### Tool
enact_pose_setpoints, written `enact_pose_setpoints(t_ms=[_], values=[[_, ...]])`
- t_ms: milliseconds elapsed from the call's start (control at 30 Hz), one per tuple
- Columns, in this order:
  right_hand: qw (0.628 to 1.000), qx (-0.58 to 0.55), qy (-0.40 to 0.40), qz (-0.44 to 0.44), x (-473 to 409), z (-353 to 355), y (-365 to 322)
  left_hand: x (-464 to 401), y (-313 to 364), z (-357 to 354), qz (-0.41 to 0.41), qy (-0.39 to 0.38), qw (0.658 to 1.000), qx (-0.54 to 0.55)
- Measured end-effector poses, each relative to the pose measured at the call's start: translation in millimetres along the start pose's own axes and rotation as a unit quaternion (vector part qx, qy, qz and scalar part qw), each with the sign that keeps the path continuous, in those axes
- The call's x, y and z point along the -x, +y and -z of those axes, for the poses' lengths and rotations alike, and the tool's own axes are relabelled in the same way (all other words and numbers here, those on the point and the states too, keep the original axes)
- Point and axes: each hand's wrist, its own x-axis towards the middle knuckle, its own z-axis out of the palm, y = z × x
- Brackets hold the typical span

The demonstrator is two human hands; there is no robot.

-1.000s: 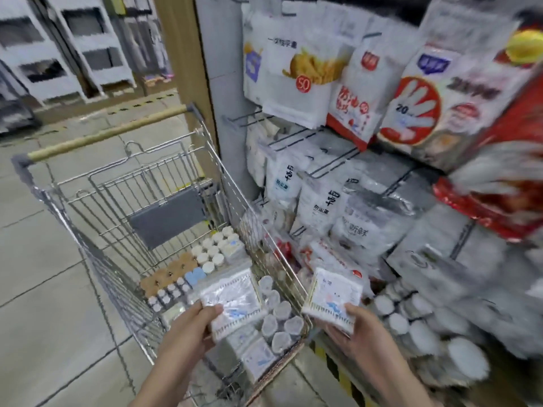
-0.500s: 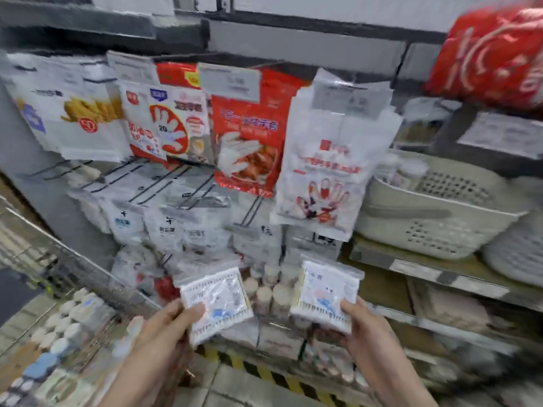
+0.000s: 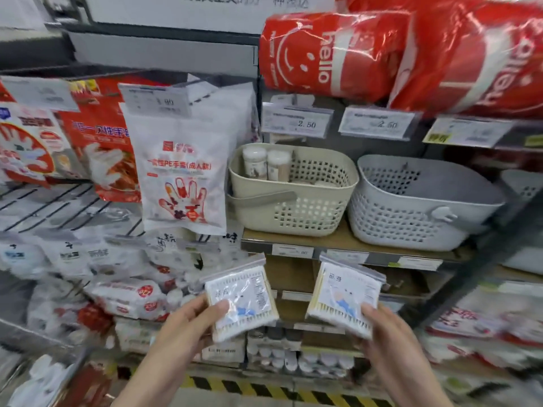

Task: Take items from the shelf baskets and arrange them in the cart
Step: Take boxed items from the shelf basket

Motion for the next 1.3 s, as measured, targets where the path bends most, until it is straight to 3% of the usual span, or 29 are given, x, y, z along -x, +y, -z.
enact_pose_setpoints(t_ms=[200, 567, 800, 900, 967, 1067, 1167, 1300], values=[[1.0, -0.004, -0.015, 0.014, -17, 1, -19, -31, 33, -15, -0.035, 0.001, 0.999, -0.032], [0.975, 0.154, 0.06, 0.148, -87, -32, -111, -124, 130, -42, -0.248, 0.046, 0.963, -0.095], [0.967, 0.135, 0.03, 0.213, -136, -73, -146, -172, 166, -49, -0.317, 0.049, 0.937, -0.139], [0.963, 0.134, 0.036, 0.23, -152, -86, -152, -185, 171, -49, -0.308, 0.058, 0.923, -0.224], [0.955, 0.156, 0.052, 0.248, -162, -92, -155, -190, 174, -48, -0.303, 0.057, 0.895, -0.322], [0.93, 0.22, 0.053, 0.29, -177, -98, -161, -195, 181, -49, -0.295, 0.042, 0.84, -0.453], [0.887, 0.33, 0.039, 0.321, -190, -103, -167, -199, 188, -47, -0.274, 0.003, 0.812, -0.516], [0.765, 0.555, 0.078, 0.318, -211, -104, -176, -203, 199, -44, -0.259, -0.076, 0.8, -0.536]])
